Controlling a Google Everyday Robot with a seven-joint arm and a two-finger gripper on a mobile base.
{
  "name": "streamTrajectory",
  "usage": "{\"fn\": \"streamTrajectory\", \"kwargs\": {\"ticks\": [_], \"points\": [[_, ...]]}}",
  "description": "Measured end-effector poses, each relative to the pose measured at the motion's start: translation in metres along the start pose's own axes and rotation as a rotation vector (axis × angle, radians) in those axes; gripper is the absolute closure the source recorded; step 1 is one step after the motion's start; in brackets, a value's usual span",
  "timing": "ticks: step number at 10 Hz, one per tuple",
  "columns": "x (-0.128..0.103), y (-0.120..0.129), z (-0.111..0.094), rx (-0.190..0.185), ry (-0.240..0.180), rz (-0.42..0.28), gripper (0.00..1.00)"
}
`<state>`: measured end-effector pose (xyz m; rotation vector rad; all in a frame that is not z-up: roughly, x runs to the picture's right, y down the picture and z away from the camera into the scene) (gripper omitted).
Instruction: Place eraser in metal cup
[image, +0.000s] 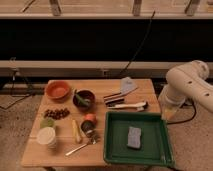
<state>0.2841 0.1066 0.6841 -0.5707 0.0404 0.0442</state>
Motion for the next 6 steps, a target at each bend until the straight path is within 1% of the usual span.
{"fn": "streamTrajectory", "kwargs": {"ticks": [4, 6], "points": [[0.0, 0.0, 0.0, 0.0, 0.0, 0.0, 0.35], [-0.001, -0.0026, 0.0021, -0.002, -0.006, -0.001, 0.35]]}}
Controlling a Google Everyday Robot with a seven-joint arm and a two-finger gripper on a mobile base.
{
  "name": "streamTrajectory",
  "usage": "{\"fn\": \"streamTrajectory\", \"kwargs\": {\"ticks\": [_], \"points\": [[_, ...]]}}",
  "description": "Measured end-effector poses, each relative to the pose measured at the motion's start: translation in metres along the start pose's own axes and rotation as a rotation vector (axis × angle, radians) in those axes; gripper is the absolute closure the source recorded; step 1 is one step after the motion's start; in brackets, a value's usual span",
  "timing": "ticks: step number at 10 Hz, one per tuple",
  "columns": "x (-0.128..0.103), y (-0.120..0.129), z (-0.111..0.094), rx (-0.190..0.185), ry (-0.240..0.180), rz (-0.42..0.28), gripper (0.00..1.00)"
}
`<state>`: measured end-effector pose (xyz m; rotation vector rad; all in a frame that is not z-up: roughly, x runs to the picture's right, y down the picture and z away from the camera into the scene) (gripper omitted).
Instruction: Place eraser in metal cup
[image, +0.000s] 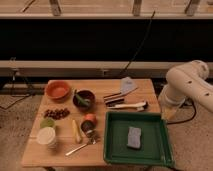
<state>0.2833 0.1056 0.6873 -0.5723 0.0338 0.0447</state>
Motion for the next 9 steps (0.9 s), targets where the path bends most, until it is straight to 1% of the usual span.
{"fn": "streamTrajectory", "kwargs": {"ticks": [1, 3, 4, 5, 7, 8, 9], "points": [[-0.004, -0.004, 0.002, -0.001, -0.007, -0.004, 0.35], [-0.036, -0.025, 0.01, -0.006, -0.037, -0.026, 0.35], [-0.054, -0.036, 0.012, -0.003, -0.051, -0.035, 0.35], [-0.08, -0.053, 0.017, 0.003, -0.071, -0.051, 0.35], [-0.122, -0.081, 0.026, 0.011, -0.107, -0.086, 0.35], [-0.134, -0.09, 0.031, 0.014, -0.117, -0.102, 0.35], [-0.154, -0.1, 0.04, 0.014, -0.136, -0.127, 0.35]]}}
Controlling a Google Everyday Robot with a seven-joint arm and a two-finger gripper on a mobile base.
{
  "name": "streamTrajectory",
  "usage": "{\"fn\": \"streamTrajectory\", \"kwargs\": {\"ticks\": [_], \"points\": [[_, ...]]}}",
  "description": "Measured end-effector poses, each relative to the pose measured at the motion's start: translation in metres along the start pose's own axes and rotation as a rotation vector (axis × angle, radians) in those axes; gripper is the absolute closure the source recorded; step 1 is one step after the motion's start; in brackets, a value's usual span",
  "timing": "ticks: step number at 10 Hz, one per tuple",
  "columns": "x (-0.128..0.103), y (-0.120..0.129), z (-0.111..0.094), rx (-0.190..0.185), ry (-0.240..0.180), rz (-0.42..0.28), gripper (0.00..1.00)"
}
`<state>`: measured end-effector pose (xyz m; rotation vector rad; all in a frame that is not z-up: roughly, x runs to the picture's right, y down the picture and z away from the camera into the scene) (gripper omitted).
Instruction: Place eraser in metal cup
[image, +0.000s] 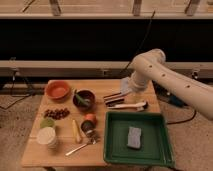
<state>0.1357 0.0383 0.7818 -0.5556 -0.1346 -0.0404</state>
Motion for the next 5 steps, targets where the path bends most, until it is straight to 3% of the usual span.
{"fn": "streamTrajectory", "kwargs": {"ticks": [3, 5], "points": [[-0.029, -0.021, 0.041, -0.025, -0.047, -0.055, 0.35], [-0.041, -0.028, 0.058, -0.042, -0.069, -0.08, 0.35]]}}
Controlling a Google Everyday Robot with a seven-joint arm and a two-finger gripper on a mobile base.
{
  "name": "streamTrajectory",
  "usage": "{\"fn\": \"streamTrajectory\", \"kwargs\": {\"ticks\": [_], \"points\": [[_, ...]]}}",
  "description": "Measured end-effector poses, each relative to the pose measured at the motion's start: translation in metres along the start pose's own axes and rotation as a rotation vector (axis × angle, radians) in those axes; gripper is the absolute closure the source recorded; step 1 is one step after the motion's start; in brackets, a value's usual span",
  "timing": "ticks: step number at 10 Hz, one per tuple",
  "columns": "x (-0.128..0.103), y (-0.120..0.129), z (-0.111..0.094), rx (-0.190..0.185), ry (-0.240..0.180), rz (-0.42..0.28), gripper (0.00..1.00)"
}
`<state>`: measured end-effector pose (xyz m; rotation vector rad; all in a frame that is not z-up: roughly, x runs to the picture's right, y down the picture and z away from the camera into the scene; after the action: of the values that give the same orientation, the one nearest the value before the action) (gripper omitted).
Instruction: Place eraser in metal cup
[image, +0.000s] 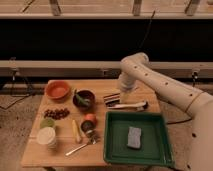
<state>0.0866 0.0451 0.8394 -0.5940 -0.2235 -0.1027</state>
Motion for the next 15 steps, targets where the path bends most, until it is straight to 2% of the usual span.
{"fn": "streamTrajectory", "kwargs": {"ticks": [2, 5, 9, 13, 15], "points": [[-0.01, -0.008, 0.014, -0.016, -0.016, -0.032, 0.35], [-0.025, -0.019, 0.031, 0.0, -0.017, -0.067, 0.35], [-0.023, -0.031, 0.051, 0.014, 0.029, -0.084, 0.35], [-0.011, -0.036, 0.082, -0.009, 0.095, -0.109, 0.35], [-0.01, -0.038, 0.099, -0.024, 0.109, -0.116, 0.35]]}}
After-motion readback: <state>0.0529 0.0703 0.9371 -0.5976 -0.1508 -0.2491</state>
